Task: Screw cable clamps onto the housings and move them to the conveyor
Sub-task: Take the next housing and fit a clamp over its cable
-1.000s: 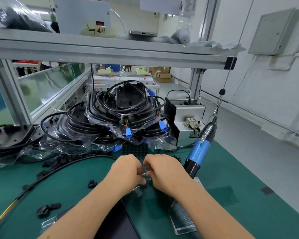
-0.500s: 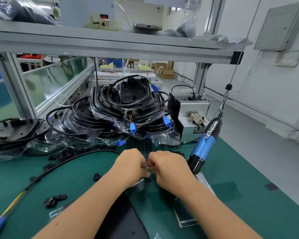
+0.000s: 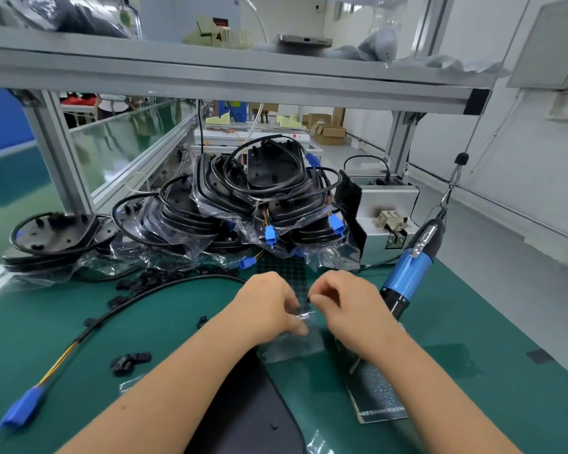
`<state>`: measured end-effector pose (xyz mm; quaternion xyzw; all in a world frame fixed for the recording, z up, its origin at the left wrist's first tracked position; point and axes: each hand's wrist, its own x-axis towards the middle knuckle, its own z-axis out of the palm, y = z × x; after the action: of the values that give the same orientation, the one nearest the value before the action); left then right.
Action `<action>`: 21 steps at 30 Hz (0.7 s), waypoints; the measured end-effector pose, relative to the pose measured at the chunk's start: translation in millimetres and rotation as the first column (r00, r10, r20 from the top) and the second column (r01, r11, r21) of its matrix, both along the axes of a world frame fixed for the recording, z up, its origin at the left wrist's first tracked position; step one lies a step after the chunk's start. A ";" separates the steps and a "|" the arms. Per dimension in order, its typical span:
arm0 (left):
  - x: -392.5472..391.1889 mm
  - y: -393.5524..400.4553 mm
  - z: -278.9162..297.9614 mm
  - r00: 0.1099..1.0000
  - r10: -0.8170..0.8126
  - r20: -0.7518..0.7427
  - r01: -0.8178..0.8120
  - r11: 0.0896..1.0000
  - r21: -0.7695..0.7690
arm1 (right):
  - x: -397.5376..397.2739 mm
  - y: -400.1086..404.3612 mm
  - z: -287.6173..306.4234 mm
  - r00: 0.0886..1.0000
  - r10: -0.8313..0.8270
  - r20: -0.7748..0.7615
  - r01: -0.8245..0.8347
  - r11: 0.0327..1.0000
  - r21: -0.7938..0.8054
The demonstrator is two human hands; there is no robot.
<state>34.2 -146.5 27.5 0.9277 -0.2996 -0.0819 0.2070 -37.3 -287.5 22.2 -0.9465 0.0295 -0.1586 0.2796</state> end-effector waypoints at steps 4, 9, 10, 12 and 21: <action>-3.5 46.0 17.3 1.000 0.015 0.024 -0.011 0.988 -0.151 | -18.6 9.3 15.4 0.990 0.063 -0.126 0.016 0.838 0.545; -20.7 126.0 9.0 0.994 0.110 -0.014 -0.109 0.952 -0.285 | -35.0 49.6 20.7 0.947 0.244 -0.208 -0.063 0.778 0.625; -25.7 137.9 4.4 0.992 0.126 -0.031 -0.129 0.943 -0.307 | -36.4 60.9 20.9 0.940 0.269 -0.212 -0.094 0.797 0.596; -35.4 156.6 -7.3 0.981 0.169 -0.092 -0.192 0.907 -0.375 | -38.2 83.3 20.7 0.932 0.299 -0.202 -0.165 0.851 0.499; -53.4 175.9 -37.1 0.943 0.175 -0.284 -0.303 0.806 -0.508 | -46.1 126.1 14.3 0.920 0.281 -0.274 -0.258 0.959 0.116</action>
<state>-19.2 29.4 -9.6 0.8454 -0.1653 -0.0699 0.5030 -83.4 -161.5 36.5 -0.9428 -0.0547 0.0221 0.3280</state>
